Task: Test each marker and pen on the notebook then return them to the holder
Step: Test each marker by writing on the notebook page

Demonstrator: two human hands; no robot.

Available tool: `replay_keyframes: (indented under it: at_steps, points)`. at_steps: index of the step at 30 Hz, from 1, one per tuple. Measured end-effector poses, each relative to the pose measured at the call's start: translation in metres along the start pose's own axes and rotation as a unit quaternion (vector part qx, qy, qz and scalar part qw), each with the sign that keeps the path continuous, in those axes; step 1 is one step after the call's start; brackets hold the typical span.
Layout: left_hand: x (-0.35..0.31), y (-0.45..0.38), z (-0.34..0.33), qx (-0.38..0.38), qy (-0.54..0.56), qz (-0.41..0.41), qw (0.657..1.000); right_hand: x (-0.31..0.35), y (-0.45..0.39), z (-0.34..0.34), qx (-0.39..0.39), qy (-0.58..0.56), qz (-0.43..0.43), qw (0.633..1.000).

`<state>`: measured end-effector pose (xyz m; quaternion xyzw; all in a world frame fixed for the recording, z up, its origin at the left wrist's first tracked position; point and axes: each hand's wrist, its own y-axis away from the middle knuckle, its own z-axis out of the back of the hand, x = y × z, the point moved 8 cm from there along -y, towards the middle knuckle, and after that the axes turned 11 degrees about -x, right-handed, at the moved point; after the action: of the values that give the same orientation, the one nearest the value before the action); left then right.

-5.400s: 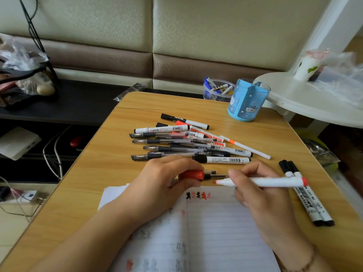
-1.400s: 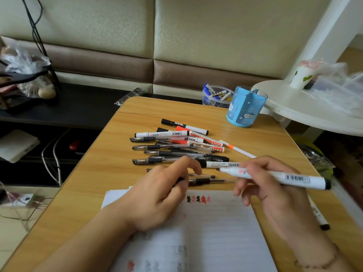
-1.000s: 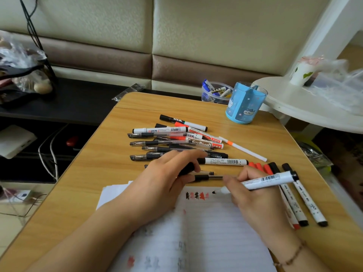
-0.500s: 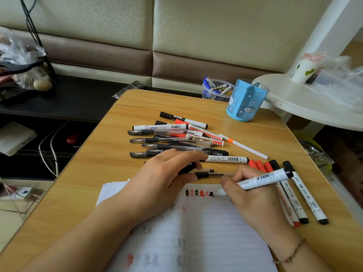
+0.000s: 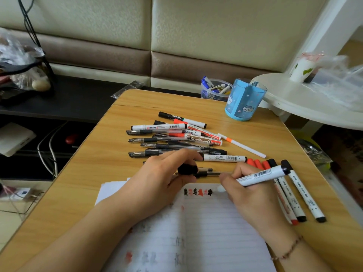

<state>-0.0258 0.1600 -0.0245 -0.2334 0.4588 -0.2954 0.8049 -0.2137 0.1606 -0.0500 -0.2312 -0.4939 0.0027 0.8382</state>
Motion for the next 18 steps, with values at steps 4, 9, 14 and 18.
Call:
replay_keyframes:
  at_steps: [4, 9, 14, 18]
  points:
    - [0.004, 0.0, 0.001, 0.004, 0.011, 0.033, 0.999, 0.001, 0.001, 0.003, 0.0, -0.072, -0.039, 0.997]
    - [-0.002, -0.002, 0.005, -0.015, -0.005, 0.011, 1.0, 0.023, 0.007, 0.006, 0.04, -0.237, -0.054, 0.969]
    - [-0.004, -0.005, 0.006, -0.033, -0.024, -0.02, 0.999, 0.035, 0.014, 0.001, 0.075, -0.303, -0.028, 0.95]
    - [-0.009, -0.005, 0.006, -0.025, -0.022, -0.038, 0.999, 0.036, 0.016, -0.004, 0.094, -0.285, -0.036, 0.953]
